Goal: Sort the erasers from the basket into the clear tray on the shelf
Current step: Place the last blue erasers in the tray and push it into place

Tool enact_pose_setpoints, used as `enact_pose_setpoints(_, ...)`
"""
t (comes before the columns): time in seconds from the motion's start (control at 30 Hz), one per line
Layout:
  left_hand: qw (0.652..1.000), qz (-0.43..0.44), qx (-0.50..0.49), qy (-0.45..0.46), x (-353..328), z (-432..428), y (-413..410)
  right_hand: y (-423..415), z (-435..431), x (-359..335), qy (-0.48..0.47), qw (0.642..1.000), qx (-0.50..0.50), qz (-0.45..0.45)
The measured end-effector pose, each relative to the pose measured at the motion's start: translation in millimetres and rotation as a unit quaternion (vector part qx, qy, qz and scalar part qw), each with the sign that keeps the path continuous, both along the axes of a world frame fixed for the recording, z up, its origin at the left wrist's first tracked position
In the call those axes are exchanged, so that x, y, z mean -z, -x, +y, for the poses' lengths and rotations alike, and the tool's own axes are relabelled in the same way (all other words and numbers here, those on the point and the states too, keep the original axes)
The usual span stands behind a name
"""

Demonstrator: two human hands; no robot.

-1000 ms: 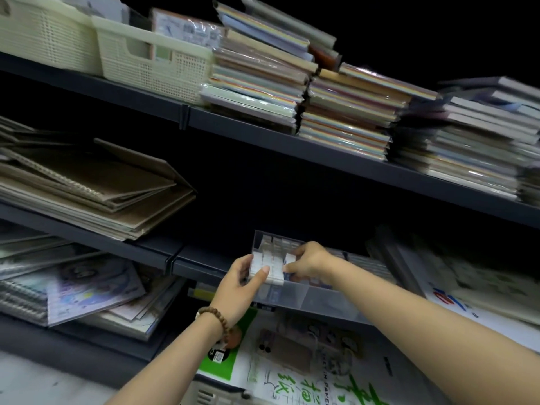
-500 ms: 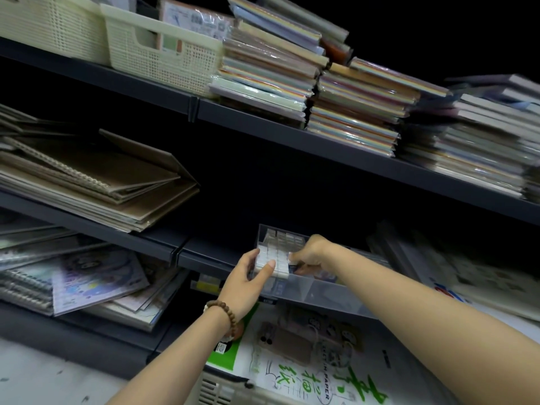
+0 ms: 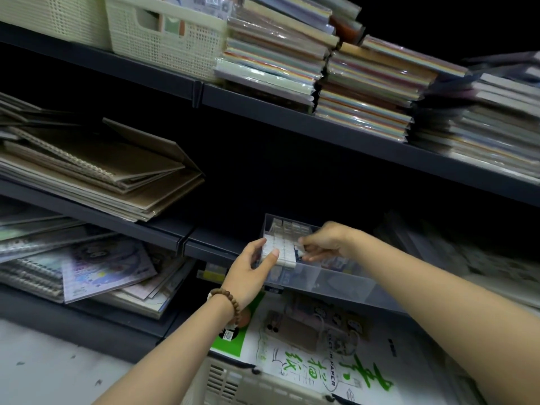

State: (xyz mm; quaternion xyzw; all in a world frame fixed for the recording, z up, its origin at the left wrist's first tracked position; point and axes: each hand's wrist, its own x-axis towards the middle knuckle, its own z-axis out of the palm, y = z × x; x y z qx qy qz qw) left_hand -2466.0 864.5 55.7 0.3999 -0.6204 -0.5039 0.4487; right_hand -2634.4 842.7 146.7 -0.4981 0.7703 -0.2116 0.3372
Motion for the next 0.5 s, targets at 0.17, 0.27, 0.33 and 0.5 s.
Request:
enact_pose_setpoints(0.17,0.996,-0.068,-0.005,0.053,0.8,12.5,-9.5,14.6,32.8,-6.5,0.090,0.993,-0.077,-0.027)
enact_pose_setpoints(0.27,0.991,-0.109,0.014,0.074,6.6,25.8,-22.2,24.3,66.4,-5.8,0.116,0.985,-0.098,-0.078)
enact_pose_setpoints(0.33,0.985,-0.151,0.024,0.076,18.5,36.6,-31.8,32.9,93.5,1.4,0.125,0.981,-0.103,-0.105)
enact_pose_setpoints(0.5,0.958,-0.276,0.077,0.016,80.2,68.3,-44.6,59.0,151.6,63.0,0.061,0.969,-0.059,-0.231)
